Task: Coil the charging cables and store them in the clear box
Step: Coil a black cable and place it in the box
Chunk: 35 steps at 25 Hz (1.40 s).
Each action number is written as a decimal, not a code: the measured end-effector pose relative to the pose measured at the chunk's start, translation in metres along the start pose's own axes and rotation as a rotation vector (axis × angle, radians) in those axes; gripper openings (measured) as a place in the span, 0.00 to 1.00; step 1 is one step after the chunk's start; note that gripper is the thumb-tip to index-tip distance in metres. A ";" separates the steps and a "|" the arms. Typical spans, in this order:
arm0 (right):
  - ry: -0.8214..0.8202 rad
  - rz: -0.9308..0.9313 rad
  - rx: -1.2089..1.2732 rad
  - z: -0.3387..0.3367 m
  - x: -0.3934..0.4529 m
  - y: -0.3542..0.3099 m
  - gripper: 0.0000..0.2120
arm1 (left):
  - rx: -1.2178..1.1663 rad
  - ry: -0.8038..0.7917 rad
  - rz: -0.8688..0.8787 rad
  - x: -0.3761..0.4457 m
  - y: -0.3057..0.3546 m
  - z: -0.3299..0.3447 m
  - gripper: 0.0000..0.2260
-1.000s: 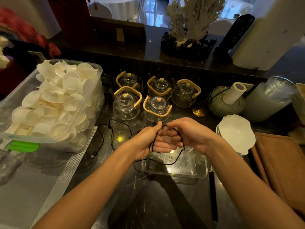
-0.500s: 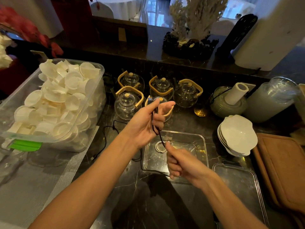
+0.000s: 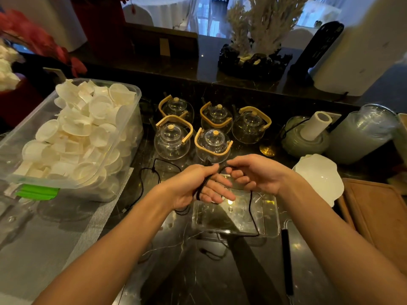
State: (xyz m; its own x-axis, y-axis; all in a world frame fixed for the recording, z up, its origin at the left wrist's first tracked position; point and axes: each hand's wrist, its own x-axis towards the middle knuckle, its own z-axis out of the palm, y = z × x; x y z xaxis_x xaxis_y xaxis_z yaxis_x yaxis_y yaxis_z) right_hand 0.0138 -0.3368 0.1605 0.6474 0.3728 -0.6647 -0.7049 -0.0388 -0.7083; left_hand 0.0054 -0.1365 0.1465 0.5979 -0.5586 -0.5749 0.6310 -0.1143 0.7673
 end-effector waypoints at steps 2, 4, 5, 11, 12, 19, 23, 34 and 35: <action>-0.019 -0.040 0.027 0.015 -0.005 -0.005 0.11 | 0.019 0.071 0.025 0.001 -0.001 -0.002 0.23; -0.059 -0.112 0.103 0.033 -0.012 -0.005 0.10 | 0.037 0.174 0.086 0.001 0.001 -0.001 0.22; -0.072 -0.162 0.106 0.041 -0.015 -0.003 0.09 | 0.002 0.227 0.120 0.002 0.003 0.000 0.21; -0.010 -0.271 0.068 0.060 -0.020 0.040 0.14 | -0.457 0.202 0.274 0.013 0.018 0.004 0.22; -0.008 -0.247 0.074 0.059 -0.020 0.049 0.17 | -0.504 0.176 0.287 0.014 0.019 0.005 0.23; 0.063 -0.025 0.023 0.031 -0.005 0.103 0.26 | -0.744 -0.098 0.258 0.010 0.022 0.006 0.21; 0.038 0.021 -0.057 0.000 0.000 0.073 0.21 | -0.621 -0.358 0.203 0.001 0.014 0.001 0.21; 0.161 -0.231 -0.279 0.014 -0.013 -0.008 0.11 | -0.171 0.179 0.130 0.026 -0.020 0.014 0.21; 0.167 -0.279 -0.320 0.024 -0.017 -0.002 0.10 | -0.206 0.230 0.151 0.027 -0.019 0.016 0.21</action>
State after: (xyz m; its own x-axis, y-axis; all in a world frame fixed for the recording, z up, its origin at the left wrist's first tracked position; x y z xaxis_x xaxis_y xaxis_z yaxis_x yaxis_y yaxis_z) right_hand -0.0024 -0.3209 0.1788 0.8561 0.2558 -0.4491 -0.3891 -0.2530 -0.8858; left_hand 0.0020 -0.1625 0.1206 0.7734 -0.3543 -0.5257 0.5990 0.1370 0.7889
